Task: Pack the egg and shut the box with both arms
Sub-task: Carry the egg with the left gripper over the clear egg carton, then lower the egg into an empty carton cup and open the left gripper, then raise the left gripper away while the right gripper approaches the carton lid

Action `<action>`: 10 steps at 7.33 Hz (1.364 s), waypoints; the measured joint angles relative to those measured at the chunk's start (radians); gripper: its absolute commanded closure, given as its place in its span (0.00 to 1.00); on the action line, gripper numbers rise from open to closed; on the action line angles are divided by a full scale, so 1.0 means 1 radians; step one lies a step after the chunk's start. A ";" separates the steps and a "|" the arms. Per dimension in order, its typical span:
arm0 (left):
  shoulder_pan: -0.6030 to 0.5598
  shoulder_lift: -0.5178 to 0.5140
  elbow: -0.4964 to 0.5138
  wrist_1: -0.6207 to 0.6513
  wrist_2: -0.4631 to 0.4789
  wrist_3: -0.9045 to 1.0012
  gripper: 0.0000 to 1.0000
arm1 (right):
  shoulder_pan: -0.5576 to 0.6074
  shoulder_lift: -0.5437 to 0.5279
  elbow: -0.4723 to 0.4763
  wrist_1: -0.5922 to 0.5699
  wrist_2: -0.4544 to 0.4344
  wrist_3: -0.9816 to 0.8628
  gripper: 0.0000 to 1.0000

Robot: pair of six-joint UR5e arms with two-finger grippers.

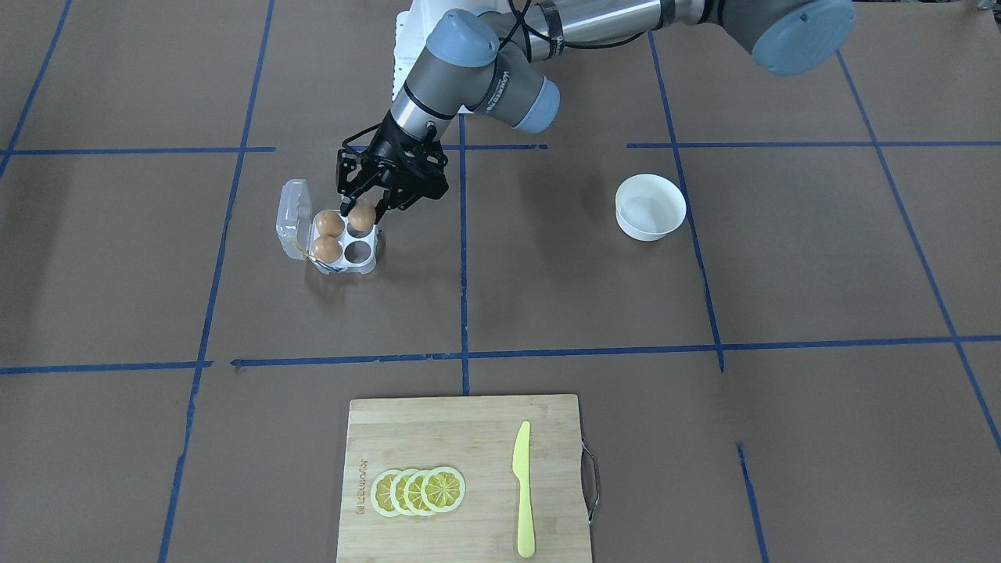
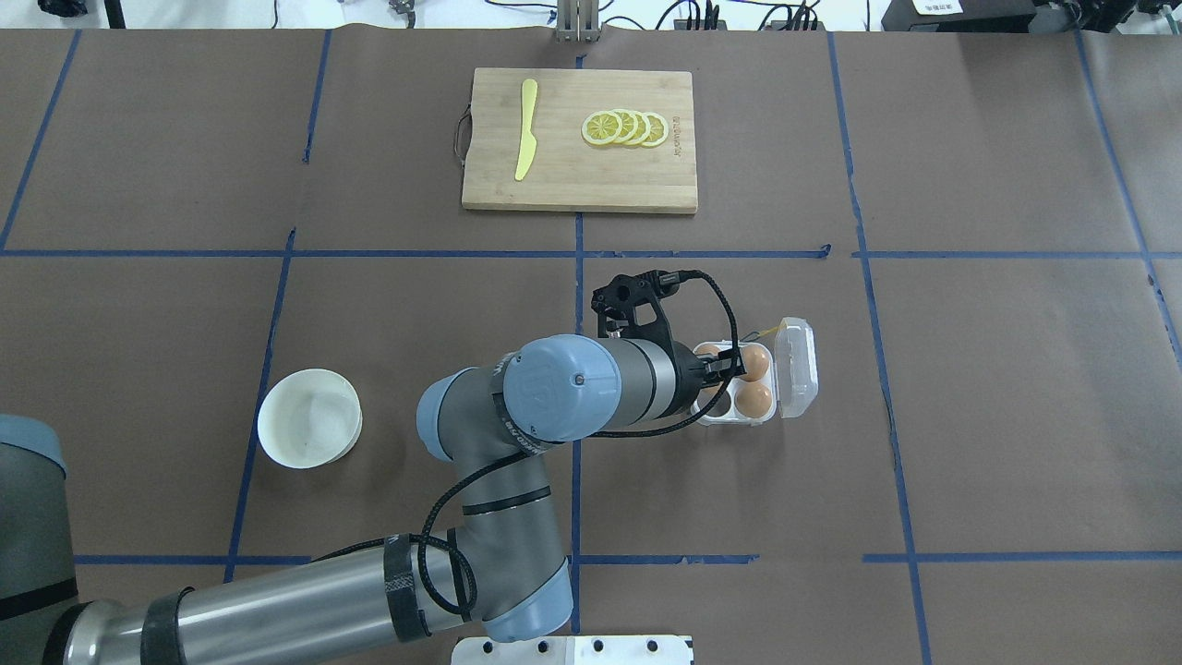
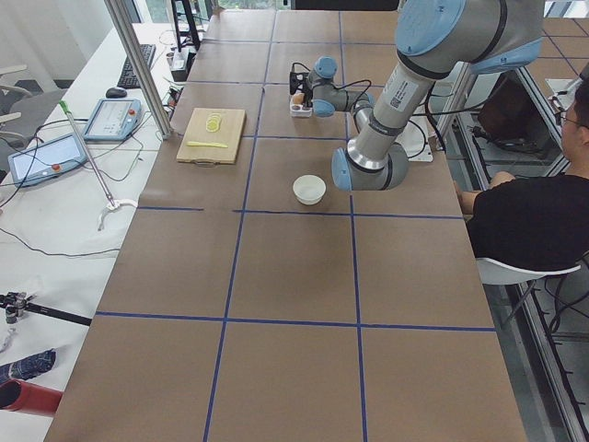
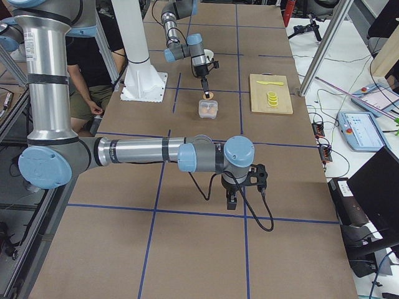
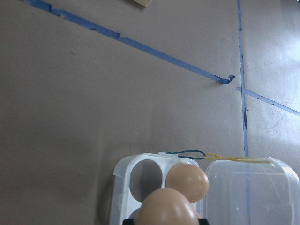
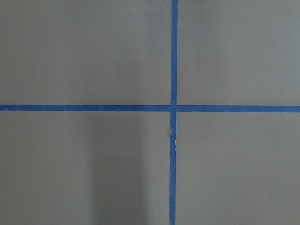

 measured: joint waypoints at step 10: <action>-0.134 0.115 -0.295 0.309 -0.236 0.133 0.00 | -0.131 0.029 0.171 0.007 0.061 0.303 0.36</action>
